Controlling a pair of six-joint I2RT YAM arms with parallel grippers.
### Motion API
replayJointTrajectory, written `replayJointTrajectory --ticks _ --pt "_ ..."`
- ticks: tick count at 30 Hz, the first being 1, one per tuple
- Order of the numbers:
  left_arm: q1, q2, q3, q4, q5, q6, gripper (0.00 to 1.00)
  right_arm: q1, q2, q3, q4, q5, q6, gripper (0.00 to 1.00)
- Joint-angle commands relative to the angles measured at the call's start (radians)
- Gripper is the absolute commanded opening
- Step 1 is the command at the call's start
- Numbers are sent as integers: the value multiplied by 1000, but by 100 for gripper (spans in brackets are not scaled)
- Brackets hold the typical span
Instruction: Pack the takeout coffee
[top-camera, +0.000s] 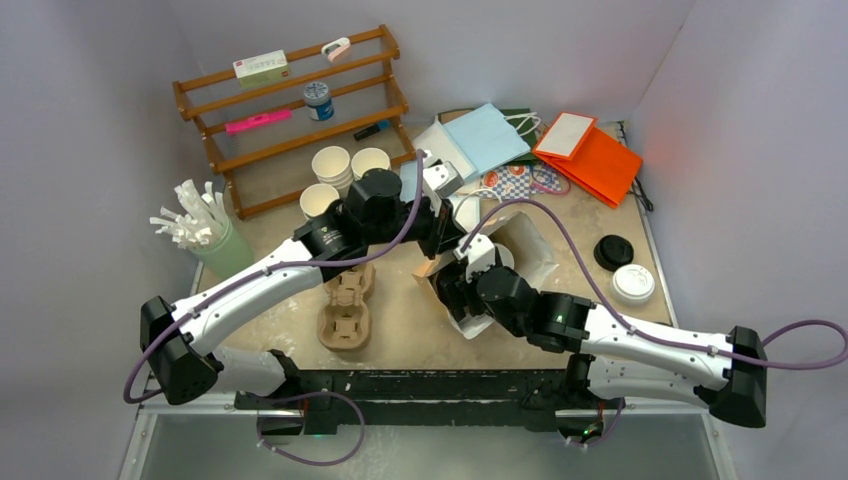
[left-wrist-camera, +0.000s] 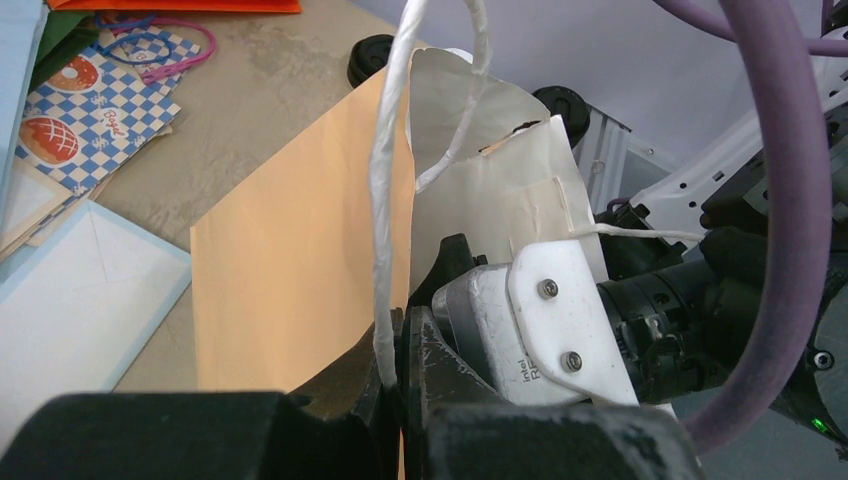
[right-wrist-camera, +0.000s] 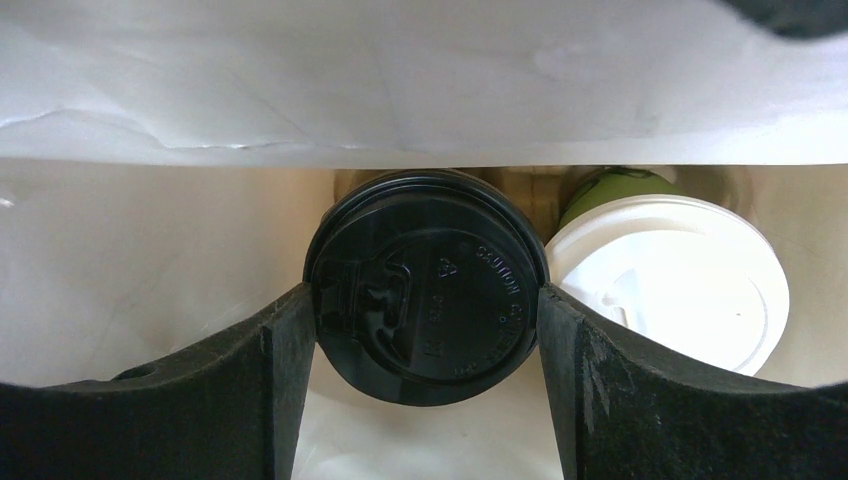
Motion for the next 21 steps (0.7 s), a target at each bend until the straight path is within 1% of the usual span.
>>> replayJointTrajectory --ticks 1,4,8,14,19,21 --pt "-9 -16 8 130 63 -54 0 7 23 -6 5 -31 -17 49" --pt "-8 -8 17 137 68 -71 0 7 28 11 -33 -57 2 49" --pt "-4 18 46 139 87 -104 0 7 30 61 -97 -54 12 50" --pt "17 64 95 138 176 -151 0 6 30 147 -216 -76 47 49" --pt "32 63 95 144 217 -191 0 4 29 203 -300 -99 73 49" --pt "40 68 98 144 240 -228 0 4 38 225 -354 -121 91 48"
